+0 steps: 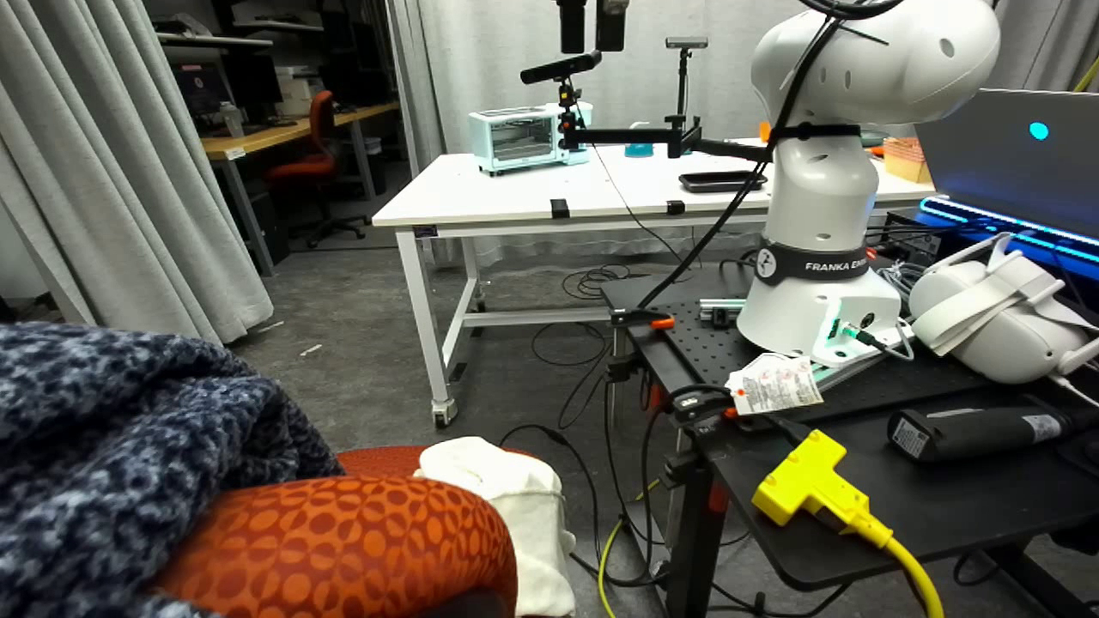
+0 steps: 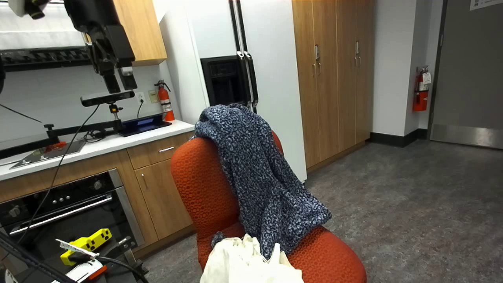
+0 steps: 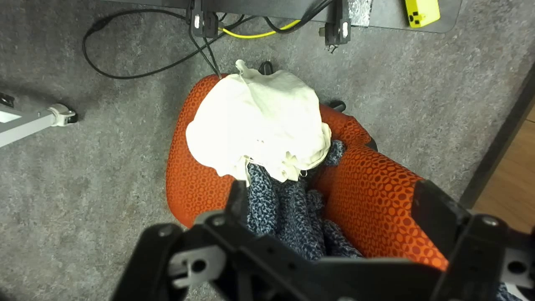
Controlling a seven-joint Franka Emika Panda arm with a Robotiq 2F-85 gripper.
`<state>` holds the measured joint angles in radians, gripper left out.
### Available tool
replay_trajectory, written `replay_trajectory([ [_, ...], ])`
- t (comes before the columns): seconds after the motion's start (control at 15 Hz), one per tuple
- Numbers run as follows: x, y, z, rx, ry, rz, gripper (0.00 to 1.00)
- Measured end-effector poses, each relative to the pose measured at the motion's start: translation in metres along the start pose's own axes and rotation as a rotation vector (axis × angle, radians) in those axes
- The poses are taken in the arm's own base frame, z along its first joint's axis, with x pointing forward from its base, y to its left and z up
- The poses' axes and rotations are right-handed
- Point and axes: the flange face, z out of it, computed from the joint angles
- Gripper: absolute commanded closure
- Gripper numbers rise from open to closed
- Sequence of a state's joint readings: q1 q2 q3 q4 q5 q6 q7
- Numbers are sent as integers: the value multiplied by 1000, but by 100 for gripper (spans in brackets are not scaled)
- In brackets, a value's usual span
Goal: Pick up the cloth from the chair back and put it on the sitting base of the chair.
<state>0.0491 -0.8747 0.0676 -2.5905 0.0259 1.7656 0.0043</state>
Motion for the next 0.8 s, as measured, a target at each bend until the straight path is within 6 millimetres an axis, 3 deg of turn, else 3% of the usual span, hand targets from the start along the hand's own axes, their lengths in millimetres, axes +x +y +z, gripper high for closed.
replay_trajectory([
  [0.8, 2, 0, 3, 2, -6, 5, 0],
])
